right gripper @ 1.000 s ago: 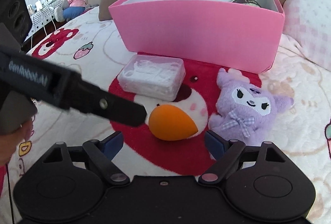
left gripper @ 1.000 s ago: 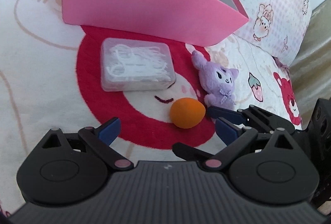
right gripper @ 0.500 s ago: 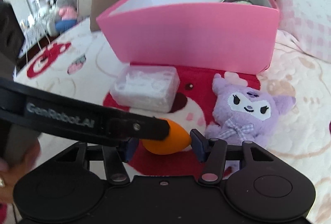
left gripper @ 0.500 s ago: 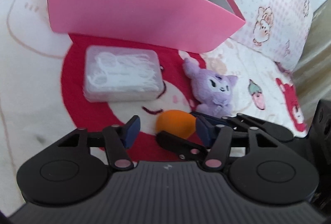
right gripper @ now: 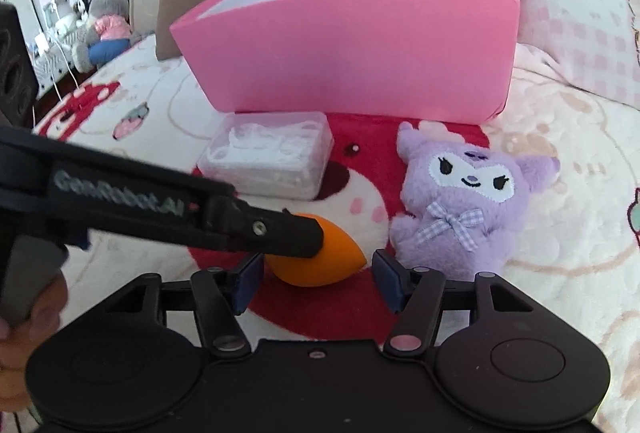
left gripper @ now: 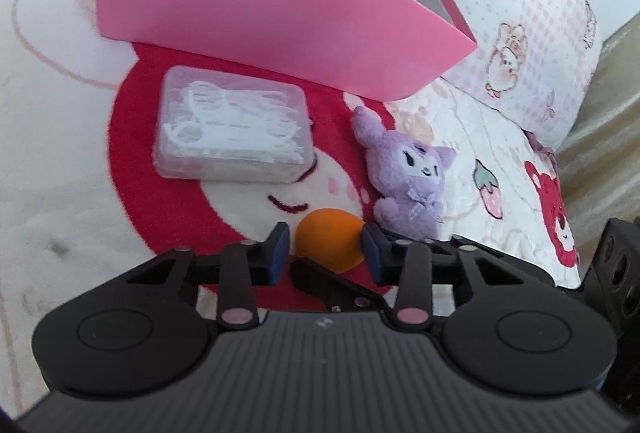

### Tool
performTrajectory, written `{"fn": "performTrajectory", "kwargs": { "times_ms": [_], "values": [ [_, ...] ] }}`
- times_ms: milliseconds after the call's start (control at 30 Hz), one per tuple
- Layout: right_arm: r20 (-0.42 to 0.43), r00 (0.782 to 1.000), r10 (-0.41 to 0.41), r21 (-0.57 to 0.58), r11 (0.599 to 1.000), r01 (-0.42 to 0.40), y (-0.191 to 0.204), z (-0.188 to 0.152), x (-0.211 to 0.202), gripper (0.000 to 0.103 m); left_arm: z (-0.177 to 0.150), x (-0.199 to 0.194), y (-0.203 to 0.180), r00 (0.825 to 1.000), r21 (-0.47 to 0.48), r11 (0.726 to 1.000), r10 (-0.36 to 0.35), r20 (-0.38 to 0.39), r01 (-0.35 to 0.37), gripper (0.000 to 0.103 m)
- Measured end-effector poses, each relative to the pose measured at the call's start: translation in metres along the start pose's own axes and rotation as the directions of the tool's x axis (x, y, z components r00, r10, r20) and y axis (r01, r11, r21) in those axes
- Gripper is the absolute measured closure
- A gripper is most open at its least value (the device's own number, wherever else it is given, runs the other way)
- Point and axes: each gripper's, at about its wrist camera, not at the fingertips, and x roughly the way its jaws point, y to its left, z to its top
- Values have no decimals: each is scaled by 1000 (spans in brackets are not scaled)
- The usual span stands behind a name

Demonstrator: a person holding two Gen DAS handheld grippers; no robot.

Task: Organize objects
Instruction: 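Close the left tool on the orange sponge, then lift the orange sponge with the left tool toward the pink box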

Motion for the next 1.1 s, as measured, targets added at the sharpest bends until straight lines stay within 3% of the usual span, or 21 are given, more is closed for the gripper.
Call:
{"fn": "performTrajectory", "kwargs": {
  "times_ms": [67,167,633,867,1100],
  "values": [
    [0,1000,-1,10,1000,1,-1,1,-1,48,0,-2,-2,1000,8,1000,3,10,-3,70],
    [-7,1000,9,29,1000,-9,-1,4,-6,48,-1,-9,-4,1000,15,1000,-7,10,6,71],
    [-34,999,18,-214,976,-25,44,6,-18,47,-12,-39,-8,998,66,996,54,-17,-53,65],
    [-81,992,99,-150,982,-111,46,7,-24,46,-15,-53,-12,995,95,993,73,-71,-66,59],
    [-81,990,118,-151,980,-129,56,7,-30,44,-15,-64,-15,992,105,991,91,-88,-82,57]
  ]
}}
